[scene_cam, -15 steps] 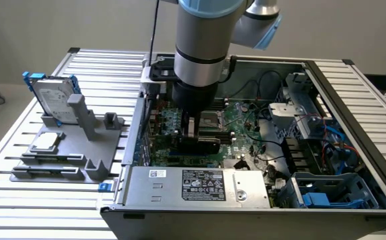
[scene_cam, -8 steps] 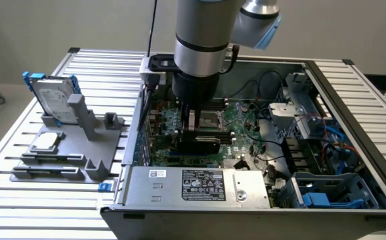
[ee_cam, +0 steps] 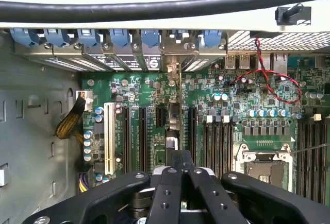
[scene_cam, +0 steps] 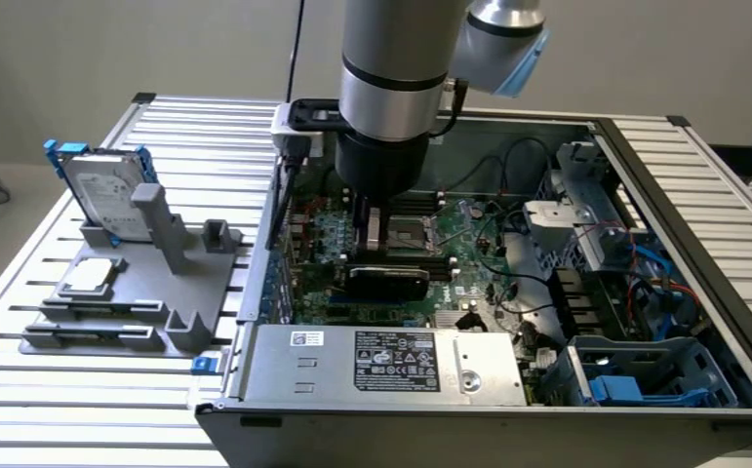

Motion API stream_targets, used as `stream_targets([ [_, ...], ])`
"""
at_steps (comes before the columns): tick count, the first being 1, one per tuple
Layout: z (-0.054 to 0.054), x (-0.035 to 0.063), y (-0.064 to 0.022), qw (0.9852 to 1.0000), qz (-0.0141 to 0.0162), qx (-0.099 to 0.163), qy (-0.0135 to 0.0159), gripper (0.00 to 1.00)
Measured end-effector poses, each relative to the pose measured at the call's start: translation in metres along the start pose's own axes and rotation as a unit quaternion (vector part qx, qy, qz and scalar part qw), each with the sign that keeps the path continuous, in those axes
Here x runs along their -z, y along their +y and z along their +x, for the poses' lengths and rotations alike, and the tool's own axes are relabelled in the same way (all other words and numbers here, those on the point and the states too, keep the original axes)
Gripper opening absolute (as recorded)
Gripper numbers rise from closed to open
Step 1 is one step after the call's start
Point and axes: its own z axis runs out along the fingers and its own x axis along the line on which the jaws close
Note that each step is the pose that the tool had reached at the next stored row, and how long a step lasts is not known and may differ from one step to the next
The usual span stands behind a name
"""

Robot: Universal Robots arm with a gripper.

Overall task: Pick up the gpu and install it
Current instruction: 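Insert the gpu into the slot, then press down on the gpu until it lock into place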

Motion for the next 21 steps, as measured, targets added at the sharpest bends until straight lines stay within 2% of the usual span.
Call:
stream_targets([
  [17,-0.0001,-0.0006,0.0000,1.0000,-0.0001,0.000,0.0001,0.11],
  [21,-0.0030,-0.0067,-0.0002,1.0000,0.0019,0.000,-0.0001,0.11],
])
